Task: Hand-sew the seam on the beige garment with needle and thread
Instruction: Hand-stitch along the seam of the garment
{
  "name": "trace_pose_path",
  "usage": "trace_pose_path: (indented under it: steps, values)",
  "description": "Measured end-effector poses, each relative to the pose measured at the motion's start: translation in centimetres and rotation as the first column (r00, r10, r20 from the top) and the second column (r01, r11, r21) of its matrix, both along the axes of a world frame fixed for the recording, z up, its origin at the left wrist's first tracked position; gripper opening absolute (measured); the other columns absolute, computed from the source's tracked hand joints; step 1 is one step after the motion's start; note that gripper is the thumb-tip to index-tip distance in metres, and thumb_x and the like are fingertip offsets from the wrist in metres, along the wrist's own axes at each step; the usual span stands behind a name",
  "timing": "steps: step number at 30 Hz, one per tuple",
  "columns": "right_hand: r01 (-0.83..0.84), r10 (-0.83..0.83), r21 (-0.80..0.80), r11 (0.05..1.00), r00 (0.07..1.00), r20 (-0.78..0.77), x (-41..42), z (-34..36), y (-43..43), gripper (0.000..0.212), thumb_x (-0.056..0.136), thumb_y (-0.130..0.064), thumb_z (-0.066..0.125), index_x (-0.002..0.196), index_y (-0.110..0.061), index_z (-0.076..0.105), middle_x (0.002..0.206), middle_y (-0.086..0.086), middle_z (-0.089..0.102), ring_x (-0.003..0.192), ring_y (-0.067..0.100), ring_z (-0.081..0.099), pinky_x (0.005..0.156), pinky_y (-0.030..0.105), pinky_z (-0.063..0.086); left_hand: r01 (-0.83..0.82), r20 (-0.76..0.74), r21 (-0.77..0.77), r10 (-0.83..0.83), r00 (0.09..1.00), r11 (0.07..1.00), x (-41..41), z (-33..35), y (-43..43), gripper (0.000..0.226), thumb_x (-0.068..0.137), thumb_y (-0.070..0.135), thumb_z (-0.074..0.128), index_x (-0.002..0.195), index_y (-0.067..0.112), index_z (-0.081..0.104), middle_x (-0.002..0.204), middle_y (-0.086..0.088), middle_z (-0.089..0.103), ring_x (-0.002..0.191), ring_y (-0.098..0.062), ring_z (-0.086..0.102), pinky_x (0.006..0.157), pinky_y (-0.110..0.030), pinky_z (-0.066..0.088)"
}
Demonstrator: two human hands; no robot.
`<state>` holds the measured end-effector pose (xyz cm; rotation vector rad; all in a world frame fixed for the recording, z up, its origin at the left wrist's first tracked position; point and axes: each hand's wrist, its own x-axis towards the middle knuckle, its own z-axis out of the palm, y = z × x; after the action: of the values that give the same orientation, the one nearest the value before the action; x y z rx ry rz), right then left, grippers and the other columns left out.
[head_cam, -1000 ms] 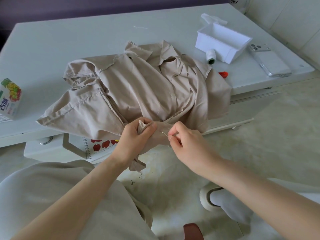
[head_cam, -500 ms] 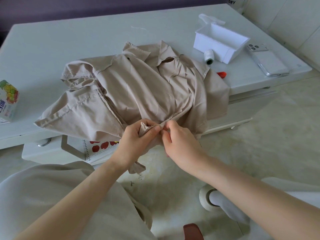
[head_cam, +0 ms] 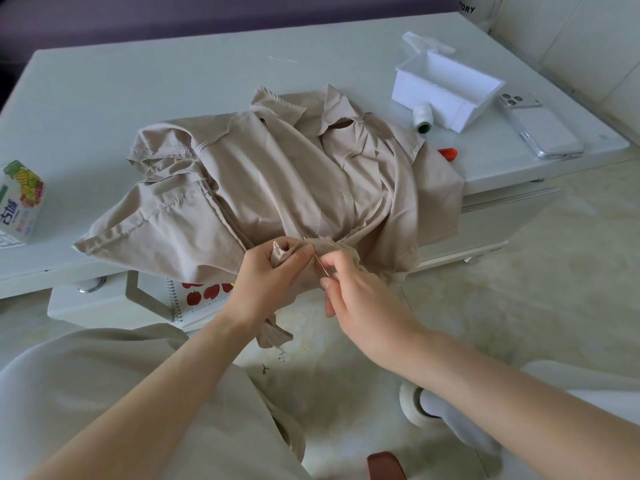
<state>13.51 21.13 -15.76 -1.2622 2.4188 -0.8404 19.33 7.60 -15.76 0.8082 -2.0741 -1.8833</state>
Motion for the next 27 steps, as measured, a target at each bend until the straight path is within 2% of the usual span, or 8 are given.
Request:
trace_pose_path:
  steps: [5,8,11,14,19,23,27]
  values:
    - [-0.045,0.044,0.021,0.999,0.998,0.047,0.2,-0.2,1.2,0.017,0.101,-0.02,0.036,0.112,-0.014,0.048,0.074,-0.002,0.059,0.071,0.012,0.054,0.068,0.033,0.045,-0.105,0.03,0.137,0.102,0.994,0.985,-0.3,-0.3,-0.3,0.019,0.093,0.019,0.059,0.097,0.002,0.068,0.076,-0.006,0.069,0.064,-0.009,0.061,0.055,-0.02,0.049]
    - [-0.012,0.012,0.005,1.0,0.993,0.115,0.2,-0.2,1.0,0.019,0.101,-0.022,0.038,0.107,-0.014,0.054,0.072,-0.005,0.06,0.065,0.008,0.053,0.065,0.024,0.044,-0.122,0.027,0.194,0.12,0.992,0.973,-0.4,-0.3,-0.3,0.017,0.092,0.019,0.059,0.096,0.005,0.068,0.072,0.002,0.07,0.062,-0.005,0.063,0.054,-0.017,0.049]
    - [0.055,-0.054,0.001,0.998,0.976,0.213,0.0,0.1,0.4,0.019,0.101,-0.022,0.04,0.097,-0.015,0.058,0.07,-0.005,0.062,0.059,0.001,0.051,0.058,0.014,0.039,-0.11,0.027,0.201,0.107,0.994,0.973,-0.3,-0.3,-0.2,0.02,0.092,0.02,0.059,0.098,0.004,0.068,0.08,-0.005,0.071,0.069,-0.012,0.064,0.059,-0.021,0.05]
    - [0.101,-0.097,0.0,0.995,0.953,0.287,0.0,0.4,-0.1,0.024,0.101,-0.017,0.037,0.087,-0.018,0.057,0.066,-0.005,0.062,0.055,-0.004,0.051,0.056,0.01,0.037,-0.104,0.033,0.204,0.099,0.995,0.974,-0.2,-0.3,-0.2,0.019,0.092,0.023,0.06,0.096,0.007,0.069,0.082,-0.009,0.07,0.072,-0.017,0.061,0.06,-0.026,0.049]
    - [0.146,-0.139,-0.015,0.989,0.962,0.235,0.0,1.0,-0.8,0.025,0.1,-0.015,0.034,0.081,-0.019,0.051,0.066,-0.003,0.062,0.054,0.003,0.046,0.054,0.016,0.032,-0.011,0.037,0.171,0.005,0.999,0.985,0.0,-0.3,-0.1,0.019,0.092,0.024,0.059,0.093,0.007,0.07,0.079,-0.006,0.071,0.073,-0.014,0.063,0.066,-0.026,0.05]
    - [0.187,-0.177,-0.029,0.982,0.963,0.202,-0.3,1.0,-1.3,0.027,0.1,-0.02,0.032,0.081,-0.012,0.049,0.075,0.005,0.061,0.065,0.009,0.045,0.062,0.025,0.031,0.049,0.04,0.15,-0.056,0.998,0.987,0.1,-0.4,0.1,0.021,0.092,0.019,0.059,0.09,0.0,0.069,0.077,-0.008,0.07,0.071,-0.015,0.061,0.069,-0.028,0.048]
    - [0.133,-0.126,-0.029,0.991,0.976,0.178,-0.2,0.5,-0.9,0.025,0.1,-0.02,0.035,0.082,-0.017,0.051,0.063,-0.004,0.059,0.061,0.006,0.047,0.057,0.017,0.032,-0.042,0.076,0.185,0.028,0.997,0.982,0.0,-0.4,-0.2,0.015,0.092,0.02,0.059,0.089,0.009,0.069,0.073,-0.005,0.068,0.067,-0.014,0.059,0.059,-0.025,0.048]
